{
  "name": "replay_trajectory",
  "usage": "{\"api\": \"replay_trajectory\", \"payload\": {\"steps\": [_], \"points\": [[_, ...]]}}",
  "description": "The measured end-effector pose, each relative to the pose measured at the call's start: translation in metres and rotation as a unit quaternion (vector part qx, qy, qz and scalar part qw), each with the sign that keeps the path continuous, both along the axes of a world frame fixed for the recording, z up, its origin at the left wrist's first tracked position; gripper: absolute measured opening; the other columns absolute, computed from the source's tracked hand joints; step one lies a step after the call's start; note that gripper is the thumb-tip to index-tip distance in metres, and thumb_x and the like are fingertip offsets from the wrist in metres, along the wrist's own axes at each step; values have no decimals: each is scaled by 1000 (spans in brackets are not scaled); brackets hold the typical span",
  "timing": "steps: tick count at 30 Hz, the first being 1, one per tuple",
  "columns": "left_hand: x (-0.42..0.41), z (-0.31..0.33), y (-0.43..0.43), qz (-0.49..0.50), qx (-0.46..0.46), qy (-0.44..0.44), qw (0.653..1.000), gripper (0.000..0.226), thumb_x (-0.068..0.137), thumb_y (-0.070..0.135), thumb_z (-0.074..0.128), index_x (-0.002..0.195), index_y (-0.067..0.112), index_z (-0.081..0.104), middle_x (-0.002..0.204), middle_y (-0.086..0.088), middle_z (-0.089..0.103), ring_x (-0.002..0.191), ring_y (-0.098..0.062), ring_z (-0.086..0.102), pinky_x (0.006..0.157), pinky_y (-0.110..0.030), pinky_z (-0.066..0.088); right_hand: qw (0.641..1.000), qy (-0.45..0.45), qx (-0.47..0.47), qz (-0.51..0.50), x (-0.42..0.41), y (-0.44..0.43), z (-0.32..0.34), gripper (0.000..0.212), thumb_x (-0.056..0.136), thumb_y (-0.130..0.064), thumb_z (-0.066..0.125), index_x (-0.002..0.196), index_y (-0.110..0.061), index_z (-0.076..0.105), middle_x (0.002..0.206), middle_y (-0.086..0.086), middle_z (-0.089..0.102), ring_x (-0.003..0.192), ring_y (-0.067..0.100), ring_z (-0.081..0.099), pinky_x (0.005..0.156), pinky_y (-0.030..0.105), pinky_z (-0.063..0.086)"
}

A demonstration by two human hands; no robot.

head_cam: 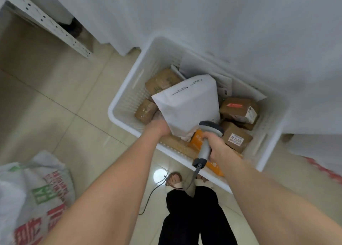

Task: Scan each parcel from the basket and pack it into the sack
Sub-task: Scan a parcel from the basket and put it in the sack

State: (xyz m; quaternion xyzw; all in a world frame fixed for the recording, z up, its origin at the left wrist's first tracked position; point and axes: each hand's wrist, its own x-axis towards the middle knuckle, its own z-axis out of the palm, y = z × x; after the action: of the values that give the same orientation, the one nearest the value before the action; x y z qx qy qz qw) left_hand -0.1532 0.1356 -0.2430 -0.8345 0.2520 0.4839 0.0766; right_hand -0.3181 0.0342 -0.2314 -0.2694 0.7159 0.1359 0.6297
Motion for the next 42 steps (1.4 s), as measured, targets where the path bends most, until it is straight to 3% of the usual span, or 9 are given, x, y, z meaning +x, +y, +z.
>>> {"api": "replay_trajectory", "payload": {"steps": [4,13,16,20,23,34,38,40,42], "points": [[-10,-45,15,11,51,-3,999,54,97,43,42,140,10,44,144,-13,43,128,-30,45,99,-37,40,995,8,74,72,-9,10,-43,23,88,-29,61,74,-14,53,81,7,51,71,24,47,69,37,39],[8,-27,4,229,4,-81,970,43,99,36,41,122,3,57,136,-20,45,113,-35,54,91,-41,47,999,-18,20,-22,0,10,-38,23,81,-22,69,96,-12,56,84,8,57,70,22,55,58,32,45],[24,20,-6,299,-56,-124,944,32,91,23,50,115,4,61,129,-20,52,111,-36,55,92,-40,49,997,-44,-30,-46,12,-4,-1,44,77,-20,71,117,-6,58,91,8,60,75,23,57,76,37,51],[49,108,-20,411,-130,-121,894,40,82,20,60,120,6,58,122,-17,57,105,-35,61,88,-39,53,991,-71,-92,-60,35,-24,72,49,70,-20,72,115,-6,56,99,11,60,79,24,58,81,39,51],[70,174,-28,460,-195,-98,860,21,80,22,67,90,4,65,102,-17,66,94,-33,67,83,-41,56,985,-77,-140,-69,56,-37,135,49,67,-22,75,110,-9,55,89,5,60,76,22,58,77,37,51],[92,368,-22,618,-300,-50,725,32,76,6,74,96,4,49,112,-19,60,101,-30,62,88,-42,55,967,-169,-181,-61,88,-54,315,58,76,-21,76,127,-2,54,114,13,62,100,28,60,97,44,49],[85,424,-23,535,-351,-21,768,54,71,-6,68,123,3,56,116,-12,62,100,-24,57,81,-30,50,963,-215,-137,-90,93,-54,365,52,83,-20,75,126,-4,53,115,13,63,93,29,63,86,43,55],[79,449,-22,457,-385,-31,801,61,67,-15,65,123,11,60,109,-8,62,96,-22,55,66,-24,47,954,-248,-106,-131,97,-55,390,38,86,-23,74,114,-6,54,110,13,65,74,22,65,70,35,56],[74,468,-20,377,-398,-49,835,58,67,-19,62,112,17,60,109,-7,57,99,-23,52,63,-23,46,943,-282,-84,-153,103,-55,411,45,86,-31,74,117,-8,53,115,16,65,71,21,67,76,35,57]]}}
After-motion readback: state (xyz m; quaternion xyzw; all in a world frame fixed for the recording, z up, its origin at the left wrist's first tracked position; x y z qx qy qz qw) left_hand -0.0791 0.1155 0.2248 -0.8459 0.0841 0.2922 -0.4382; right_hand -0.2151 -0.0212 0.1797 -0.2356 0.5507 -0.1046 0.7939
